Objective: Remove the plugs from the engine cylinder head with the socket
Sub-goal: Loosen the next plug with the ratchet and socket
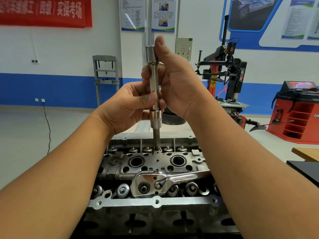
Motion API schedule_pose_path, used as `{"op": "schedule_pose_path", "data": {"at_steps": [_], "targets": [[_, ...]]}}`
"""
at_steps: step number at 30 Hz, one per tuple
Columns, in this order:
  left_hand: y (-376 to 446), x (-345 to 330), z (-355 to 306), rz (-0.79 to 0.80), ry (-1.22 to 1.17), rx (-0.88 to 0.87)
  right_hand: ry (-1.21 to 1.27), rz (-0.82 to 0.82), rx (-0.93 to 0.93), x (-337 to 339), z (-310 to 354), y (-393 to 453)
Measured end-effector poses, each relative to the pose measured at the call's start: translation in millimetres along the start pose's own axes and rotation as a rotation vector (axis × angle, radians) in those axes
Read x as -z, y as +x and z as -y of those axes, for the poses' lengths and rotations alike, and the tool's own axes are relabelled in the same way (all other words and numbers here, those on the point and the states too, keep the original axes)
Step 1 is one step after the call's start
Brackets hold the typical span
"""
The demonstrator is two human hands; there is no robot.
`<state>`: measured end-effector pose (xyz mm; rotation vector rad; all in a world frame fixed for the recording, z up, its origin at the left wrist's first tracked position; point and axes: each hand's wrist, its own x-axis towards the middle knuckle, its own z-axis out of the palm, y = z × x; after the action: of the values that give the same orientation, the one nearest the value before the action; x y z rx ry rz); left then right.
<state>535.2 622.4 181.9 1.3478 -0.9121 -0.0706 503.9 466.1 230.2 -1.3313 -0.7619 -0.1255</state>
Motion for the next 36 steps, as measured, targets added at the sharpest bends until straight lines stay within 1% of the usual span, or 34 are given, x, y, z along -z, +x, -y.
{"op": "schedule_pose_path", "data": {"at_steps": [4, 8, 10, 15, 17, 19, 21, 24, 29, 32, 36], "targets": [[-3.9, 1.2, -2.1, 0.084, -0.070, 0.057, 0.131, 0.048, -0.075, 0.6, -0.9, 3.0], [-2.8, 0.0, 0.2, 0.082, -0.040, 0.039, 0.186, 0.068, -0.089, 0.8, -3.9, 6.7], [-1.8, -1.2, 0.5, 0.055, -0.012, 0.034, 0.173, 0.058, -0.084, 1.2, -5.5, 6.1], [0.4, -0.7, 0.3, -0.028, 0.049, -0.018, 0.019, 0.009, -0.009, 3.6, -4.6, 4.8], [-1.0, -0.5, -0.8, 0.004, -0.004, 0.002, 0.043, 0.027, -0.007, 3.9, -4.9, 4.7], [-3.1, 0.4, -2.3, 0.070, -0.068, 0.037, 0.102, 0.049, -0.025, 3.5, -4.5, 3.8], [-3.8, 1.5, -3.0, 0.096, -0.082, 0.042, 0.158, 0.061, -0.032, 3.6, -4.0, 4.1], [-2.7, 0.6, -2.3, 0.066, -0.056, 0.022, 0.174, 0.061, -0.046, 3.1, -4.0, 4.5], [0.1, -1.1, -0.7, -0.001, 0.019, -0.032, 0.014, -0.005, -0.004, 6.4, -5.3, 5.6], [0.7, -2.7, -1.1, -0.008, 0.023, -0.040, 0.033, -0.016, 0.046, 4.5, -5.6, 5.3], [0.0, -3.0, -1.7, -0.004, 0.009, -0.009, 0.077, 0.007, 0.095, 4.5, -5.7, 5.9]]}}
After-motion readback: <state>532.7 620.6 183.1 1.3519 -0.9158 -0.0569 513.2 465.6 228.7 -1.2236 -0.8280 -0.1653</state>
